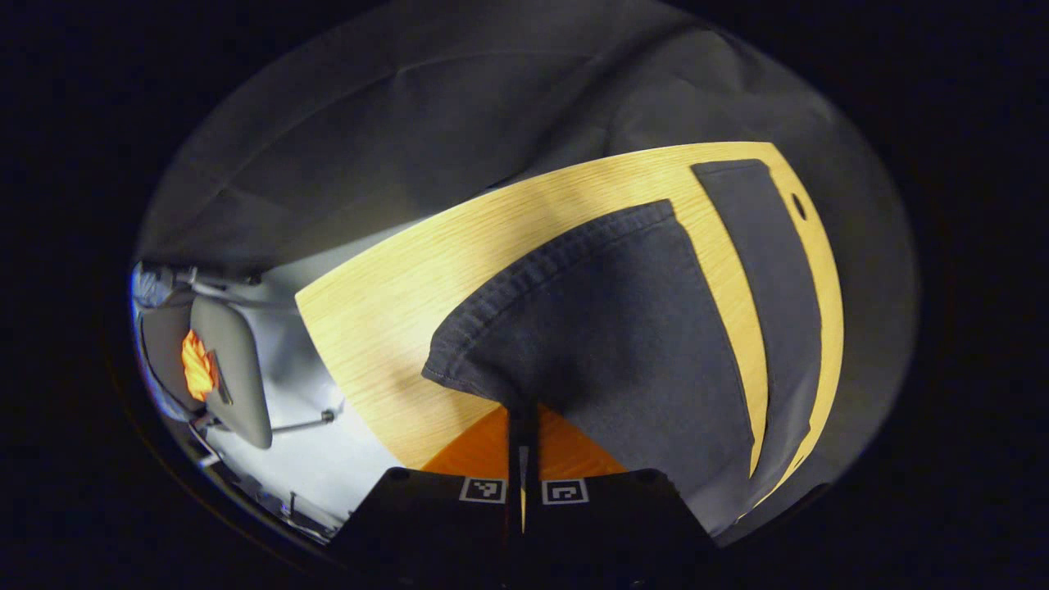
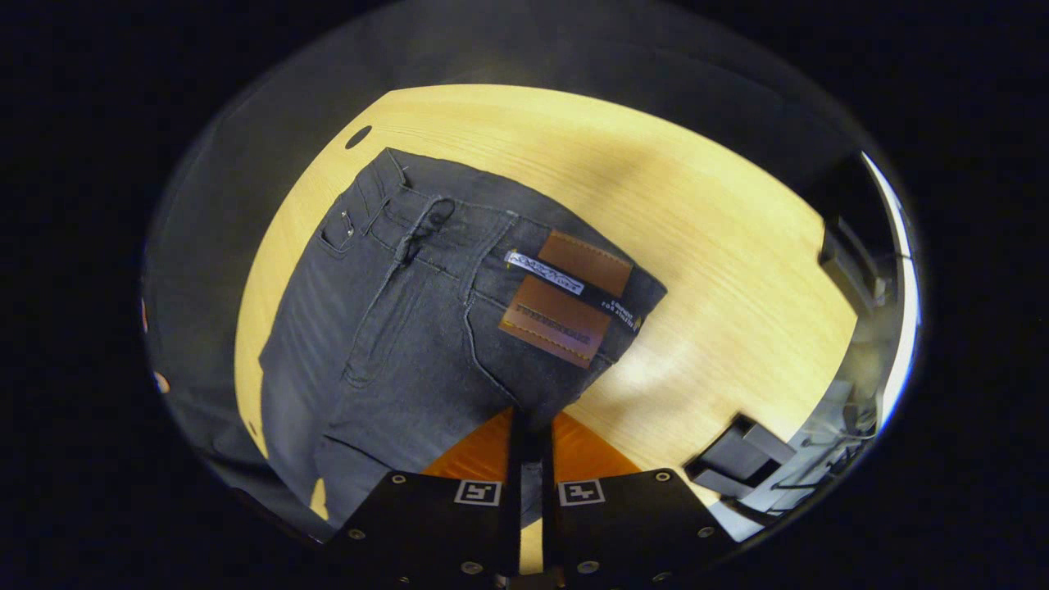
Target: Grasp the waist and the cuffs of the jeans and fold them to make the two legs overlap; first hold the waist and fold one-third of the jeans toward the cuffs, then hold the cuffs and fold the remaining one-third in the same direction to finish folding.
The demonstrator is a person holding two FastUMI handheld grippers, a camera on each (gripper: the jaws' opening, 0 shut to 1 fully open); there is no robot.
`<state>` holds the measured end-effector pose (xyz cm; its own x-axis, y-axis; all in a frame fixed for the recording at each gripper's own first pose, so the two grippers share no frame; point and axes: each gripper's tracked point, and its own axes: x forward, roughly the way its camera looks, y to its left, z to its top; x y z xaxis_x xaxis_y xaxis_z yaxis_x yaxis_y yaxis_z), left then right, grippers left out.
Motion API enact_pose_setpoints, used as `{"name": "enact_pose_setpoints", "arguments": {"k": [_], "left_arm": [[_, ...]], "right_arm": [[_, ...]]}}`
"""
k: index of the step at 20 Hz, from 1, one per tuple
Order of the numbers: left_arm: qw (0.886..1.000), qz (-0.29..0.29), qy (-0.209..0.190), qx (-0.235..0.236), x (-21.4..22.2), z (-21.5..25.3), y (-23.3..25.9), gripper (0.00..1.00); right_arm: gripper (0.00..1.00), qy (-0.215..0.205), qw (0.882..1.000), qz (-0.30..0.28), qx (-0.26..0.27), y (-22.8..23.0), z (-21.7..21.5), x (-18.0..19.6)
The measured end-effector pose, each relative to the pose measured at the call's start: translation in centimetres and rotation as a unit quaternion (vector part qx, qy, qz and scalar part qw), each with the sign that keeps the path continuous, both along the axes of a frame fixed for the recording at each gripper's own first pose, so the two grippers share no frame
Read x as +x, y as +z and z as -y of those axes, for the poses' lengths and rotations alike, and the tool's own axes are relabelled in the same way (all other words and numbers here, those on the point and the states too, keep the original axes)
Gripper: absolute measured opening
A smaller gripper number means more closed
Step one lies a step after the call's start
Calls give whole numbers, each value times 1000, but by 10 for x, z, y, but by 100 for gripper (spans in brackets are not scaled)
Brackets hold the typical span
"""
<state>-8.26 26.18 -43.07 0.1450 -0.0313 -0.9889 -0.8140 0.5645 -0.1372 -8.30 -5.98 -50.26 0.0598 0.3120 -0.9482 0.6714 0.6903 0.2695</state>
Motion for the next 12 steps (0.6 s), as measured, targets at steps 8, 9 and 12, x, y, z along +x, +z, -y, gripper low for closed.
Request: {"name": "enact_pose_setpoints", "arguments": {"k": [8,9,12], "left_arm": [[992,122,-25,-5,36,2,40,1],[990,135,-26,-3,41,2,46,1],[985,168,-42,-3,61,5,61,1]], "right_arm": [[4,-61,996,65,-5,32,8,14],[4,-65,995,77,-2,40,7,20],[4,-110,987,115,20,62,5,45]]}}
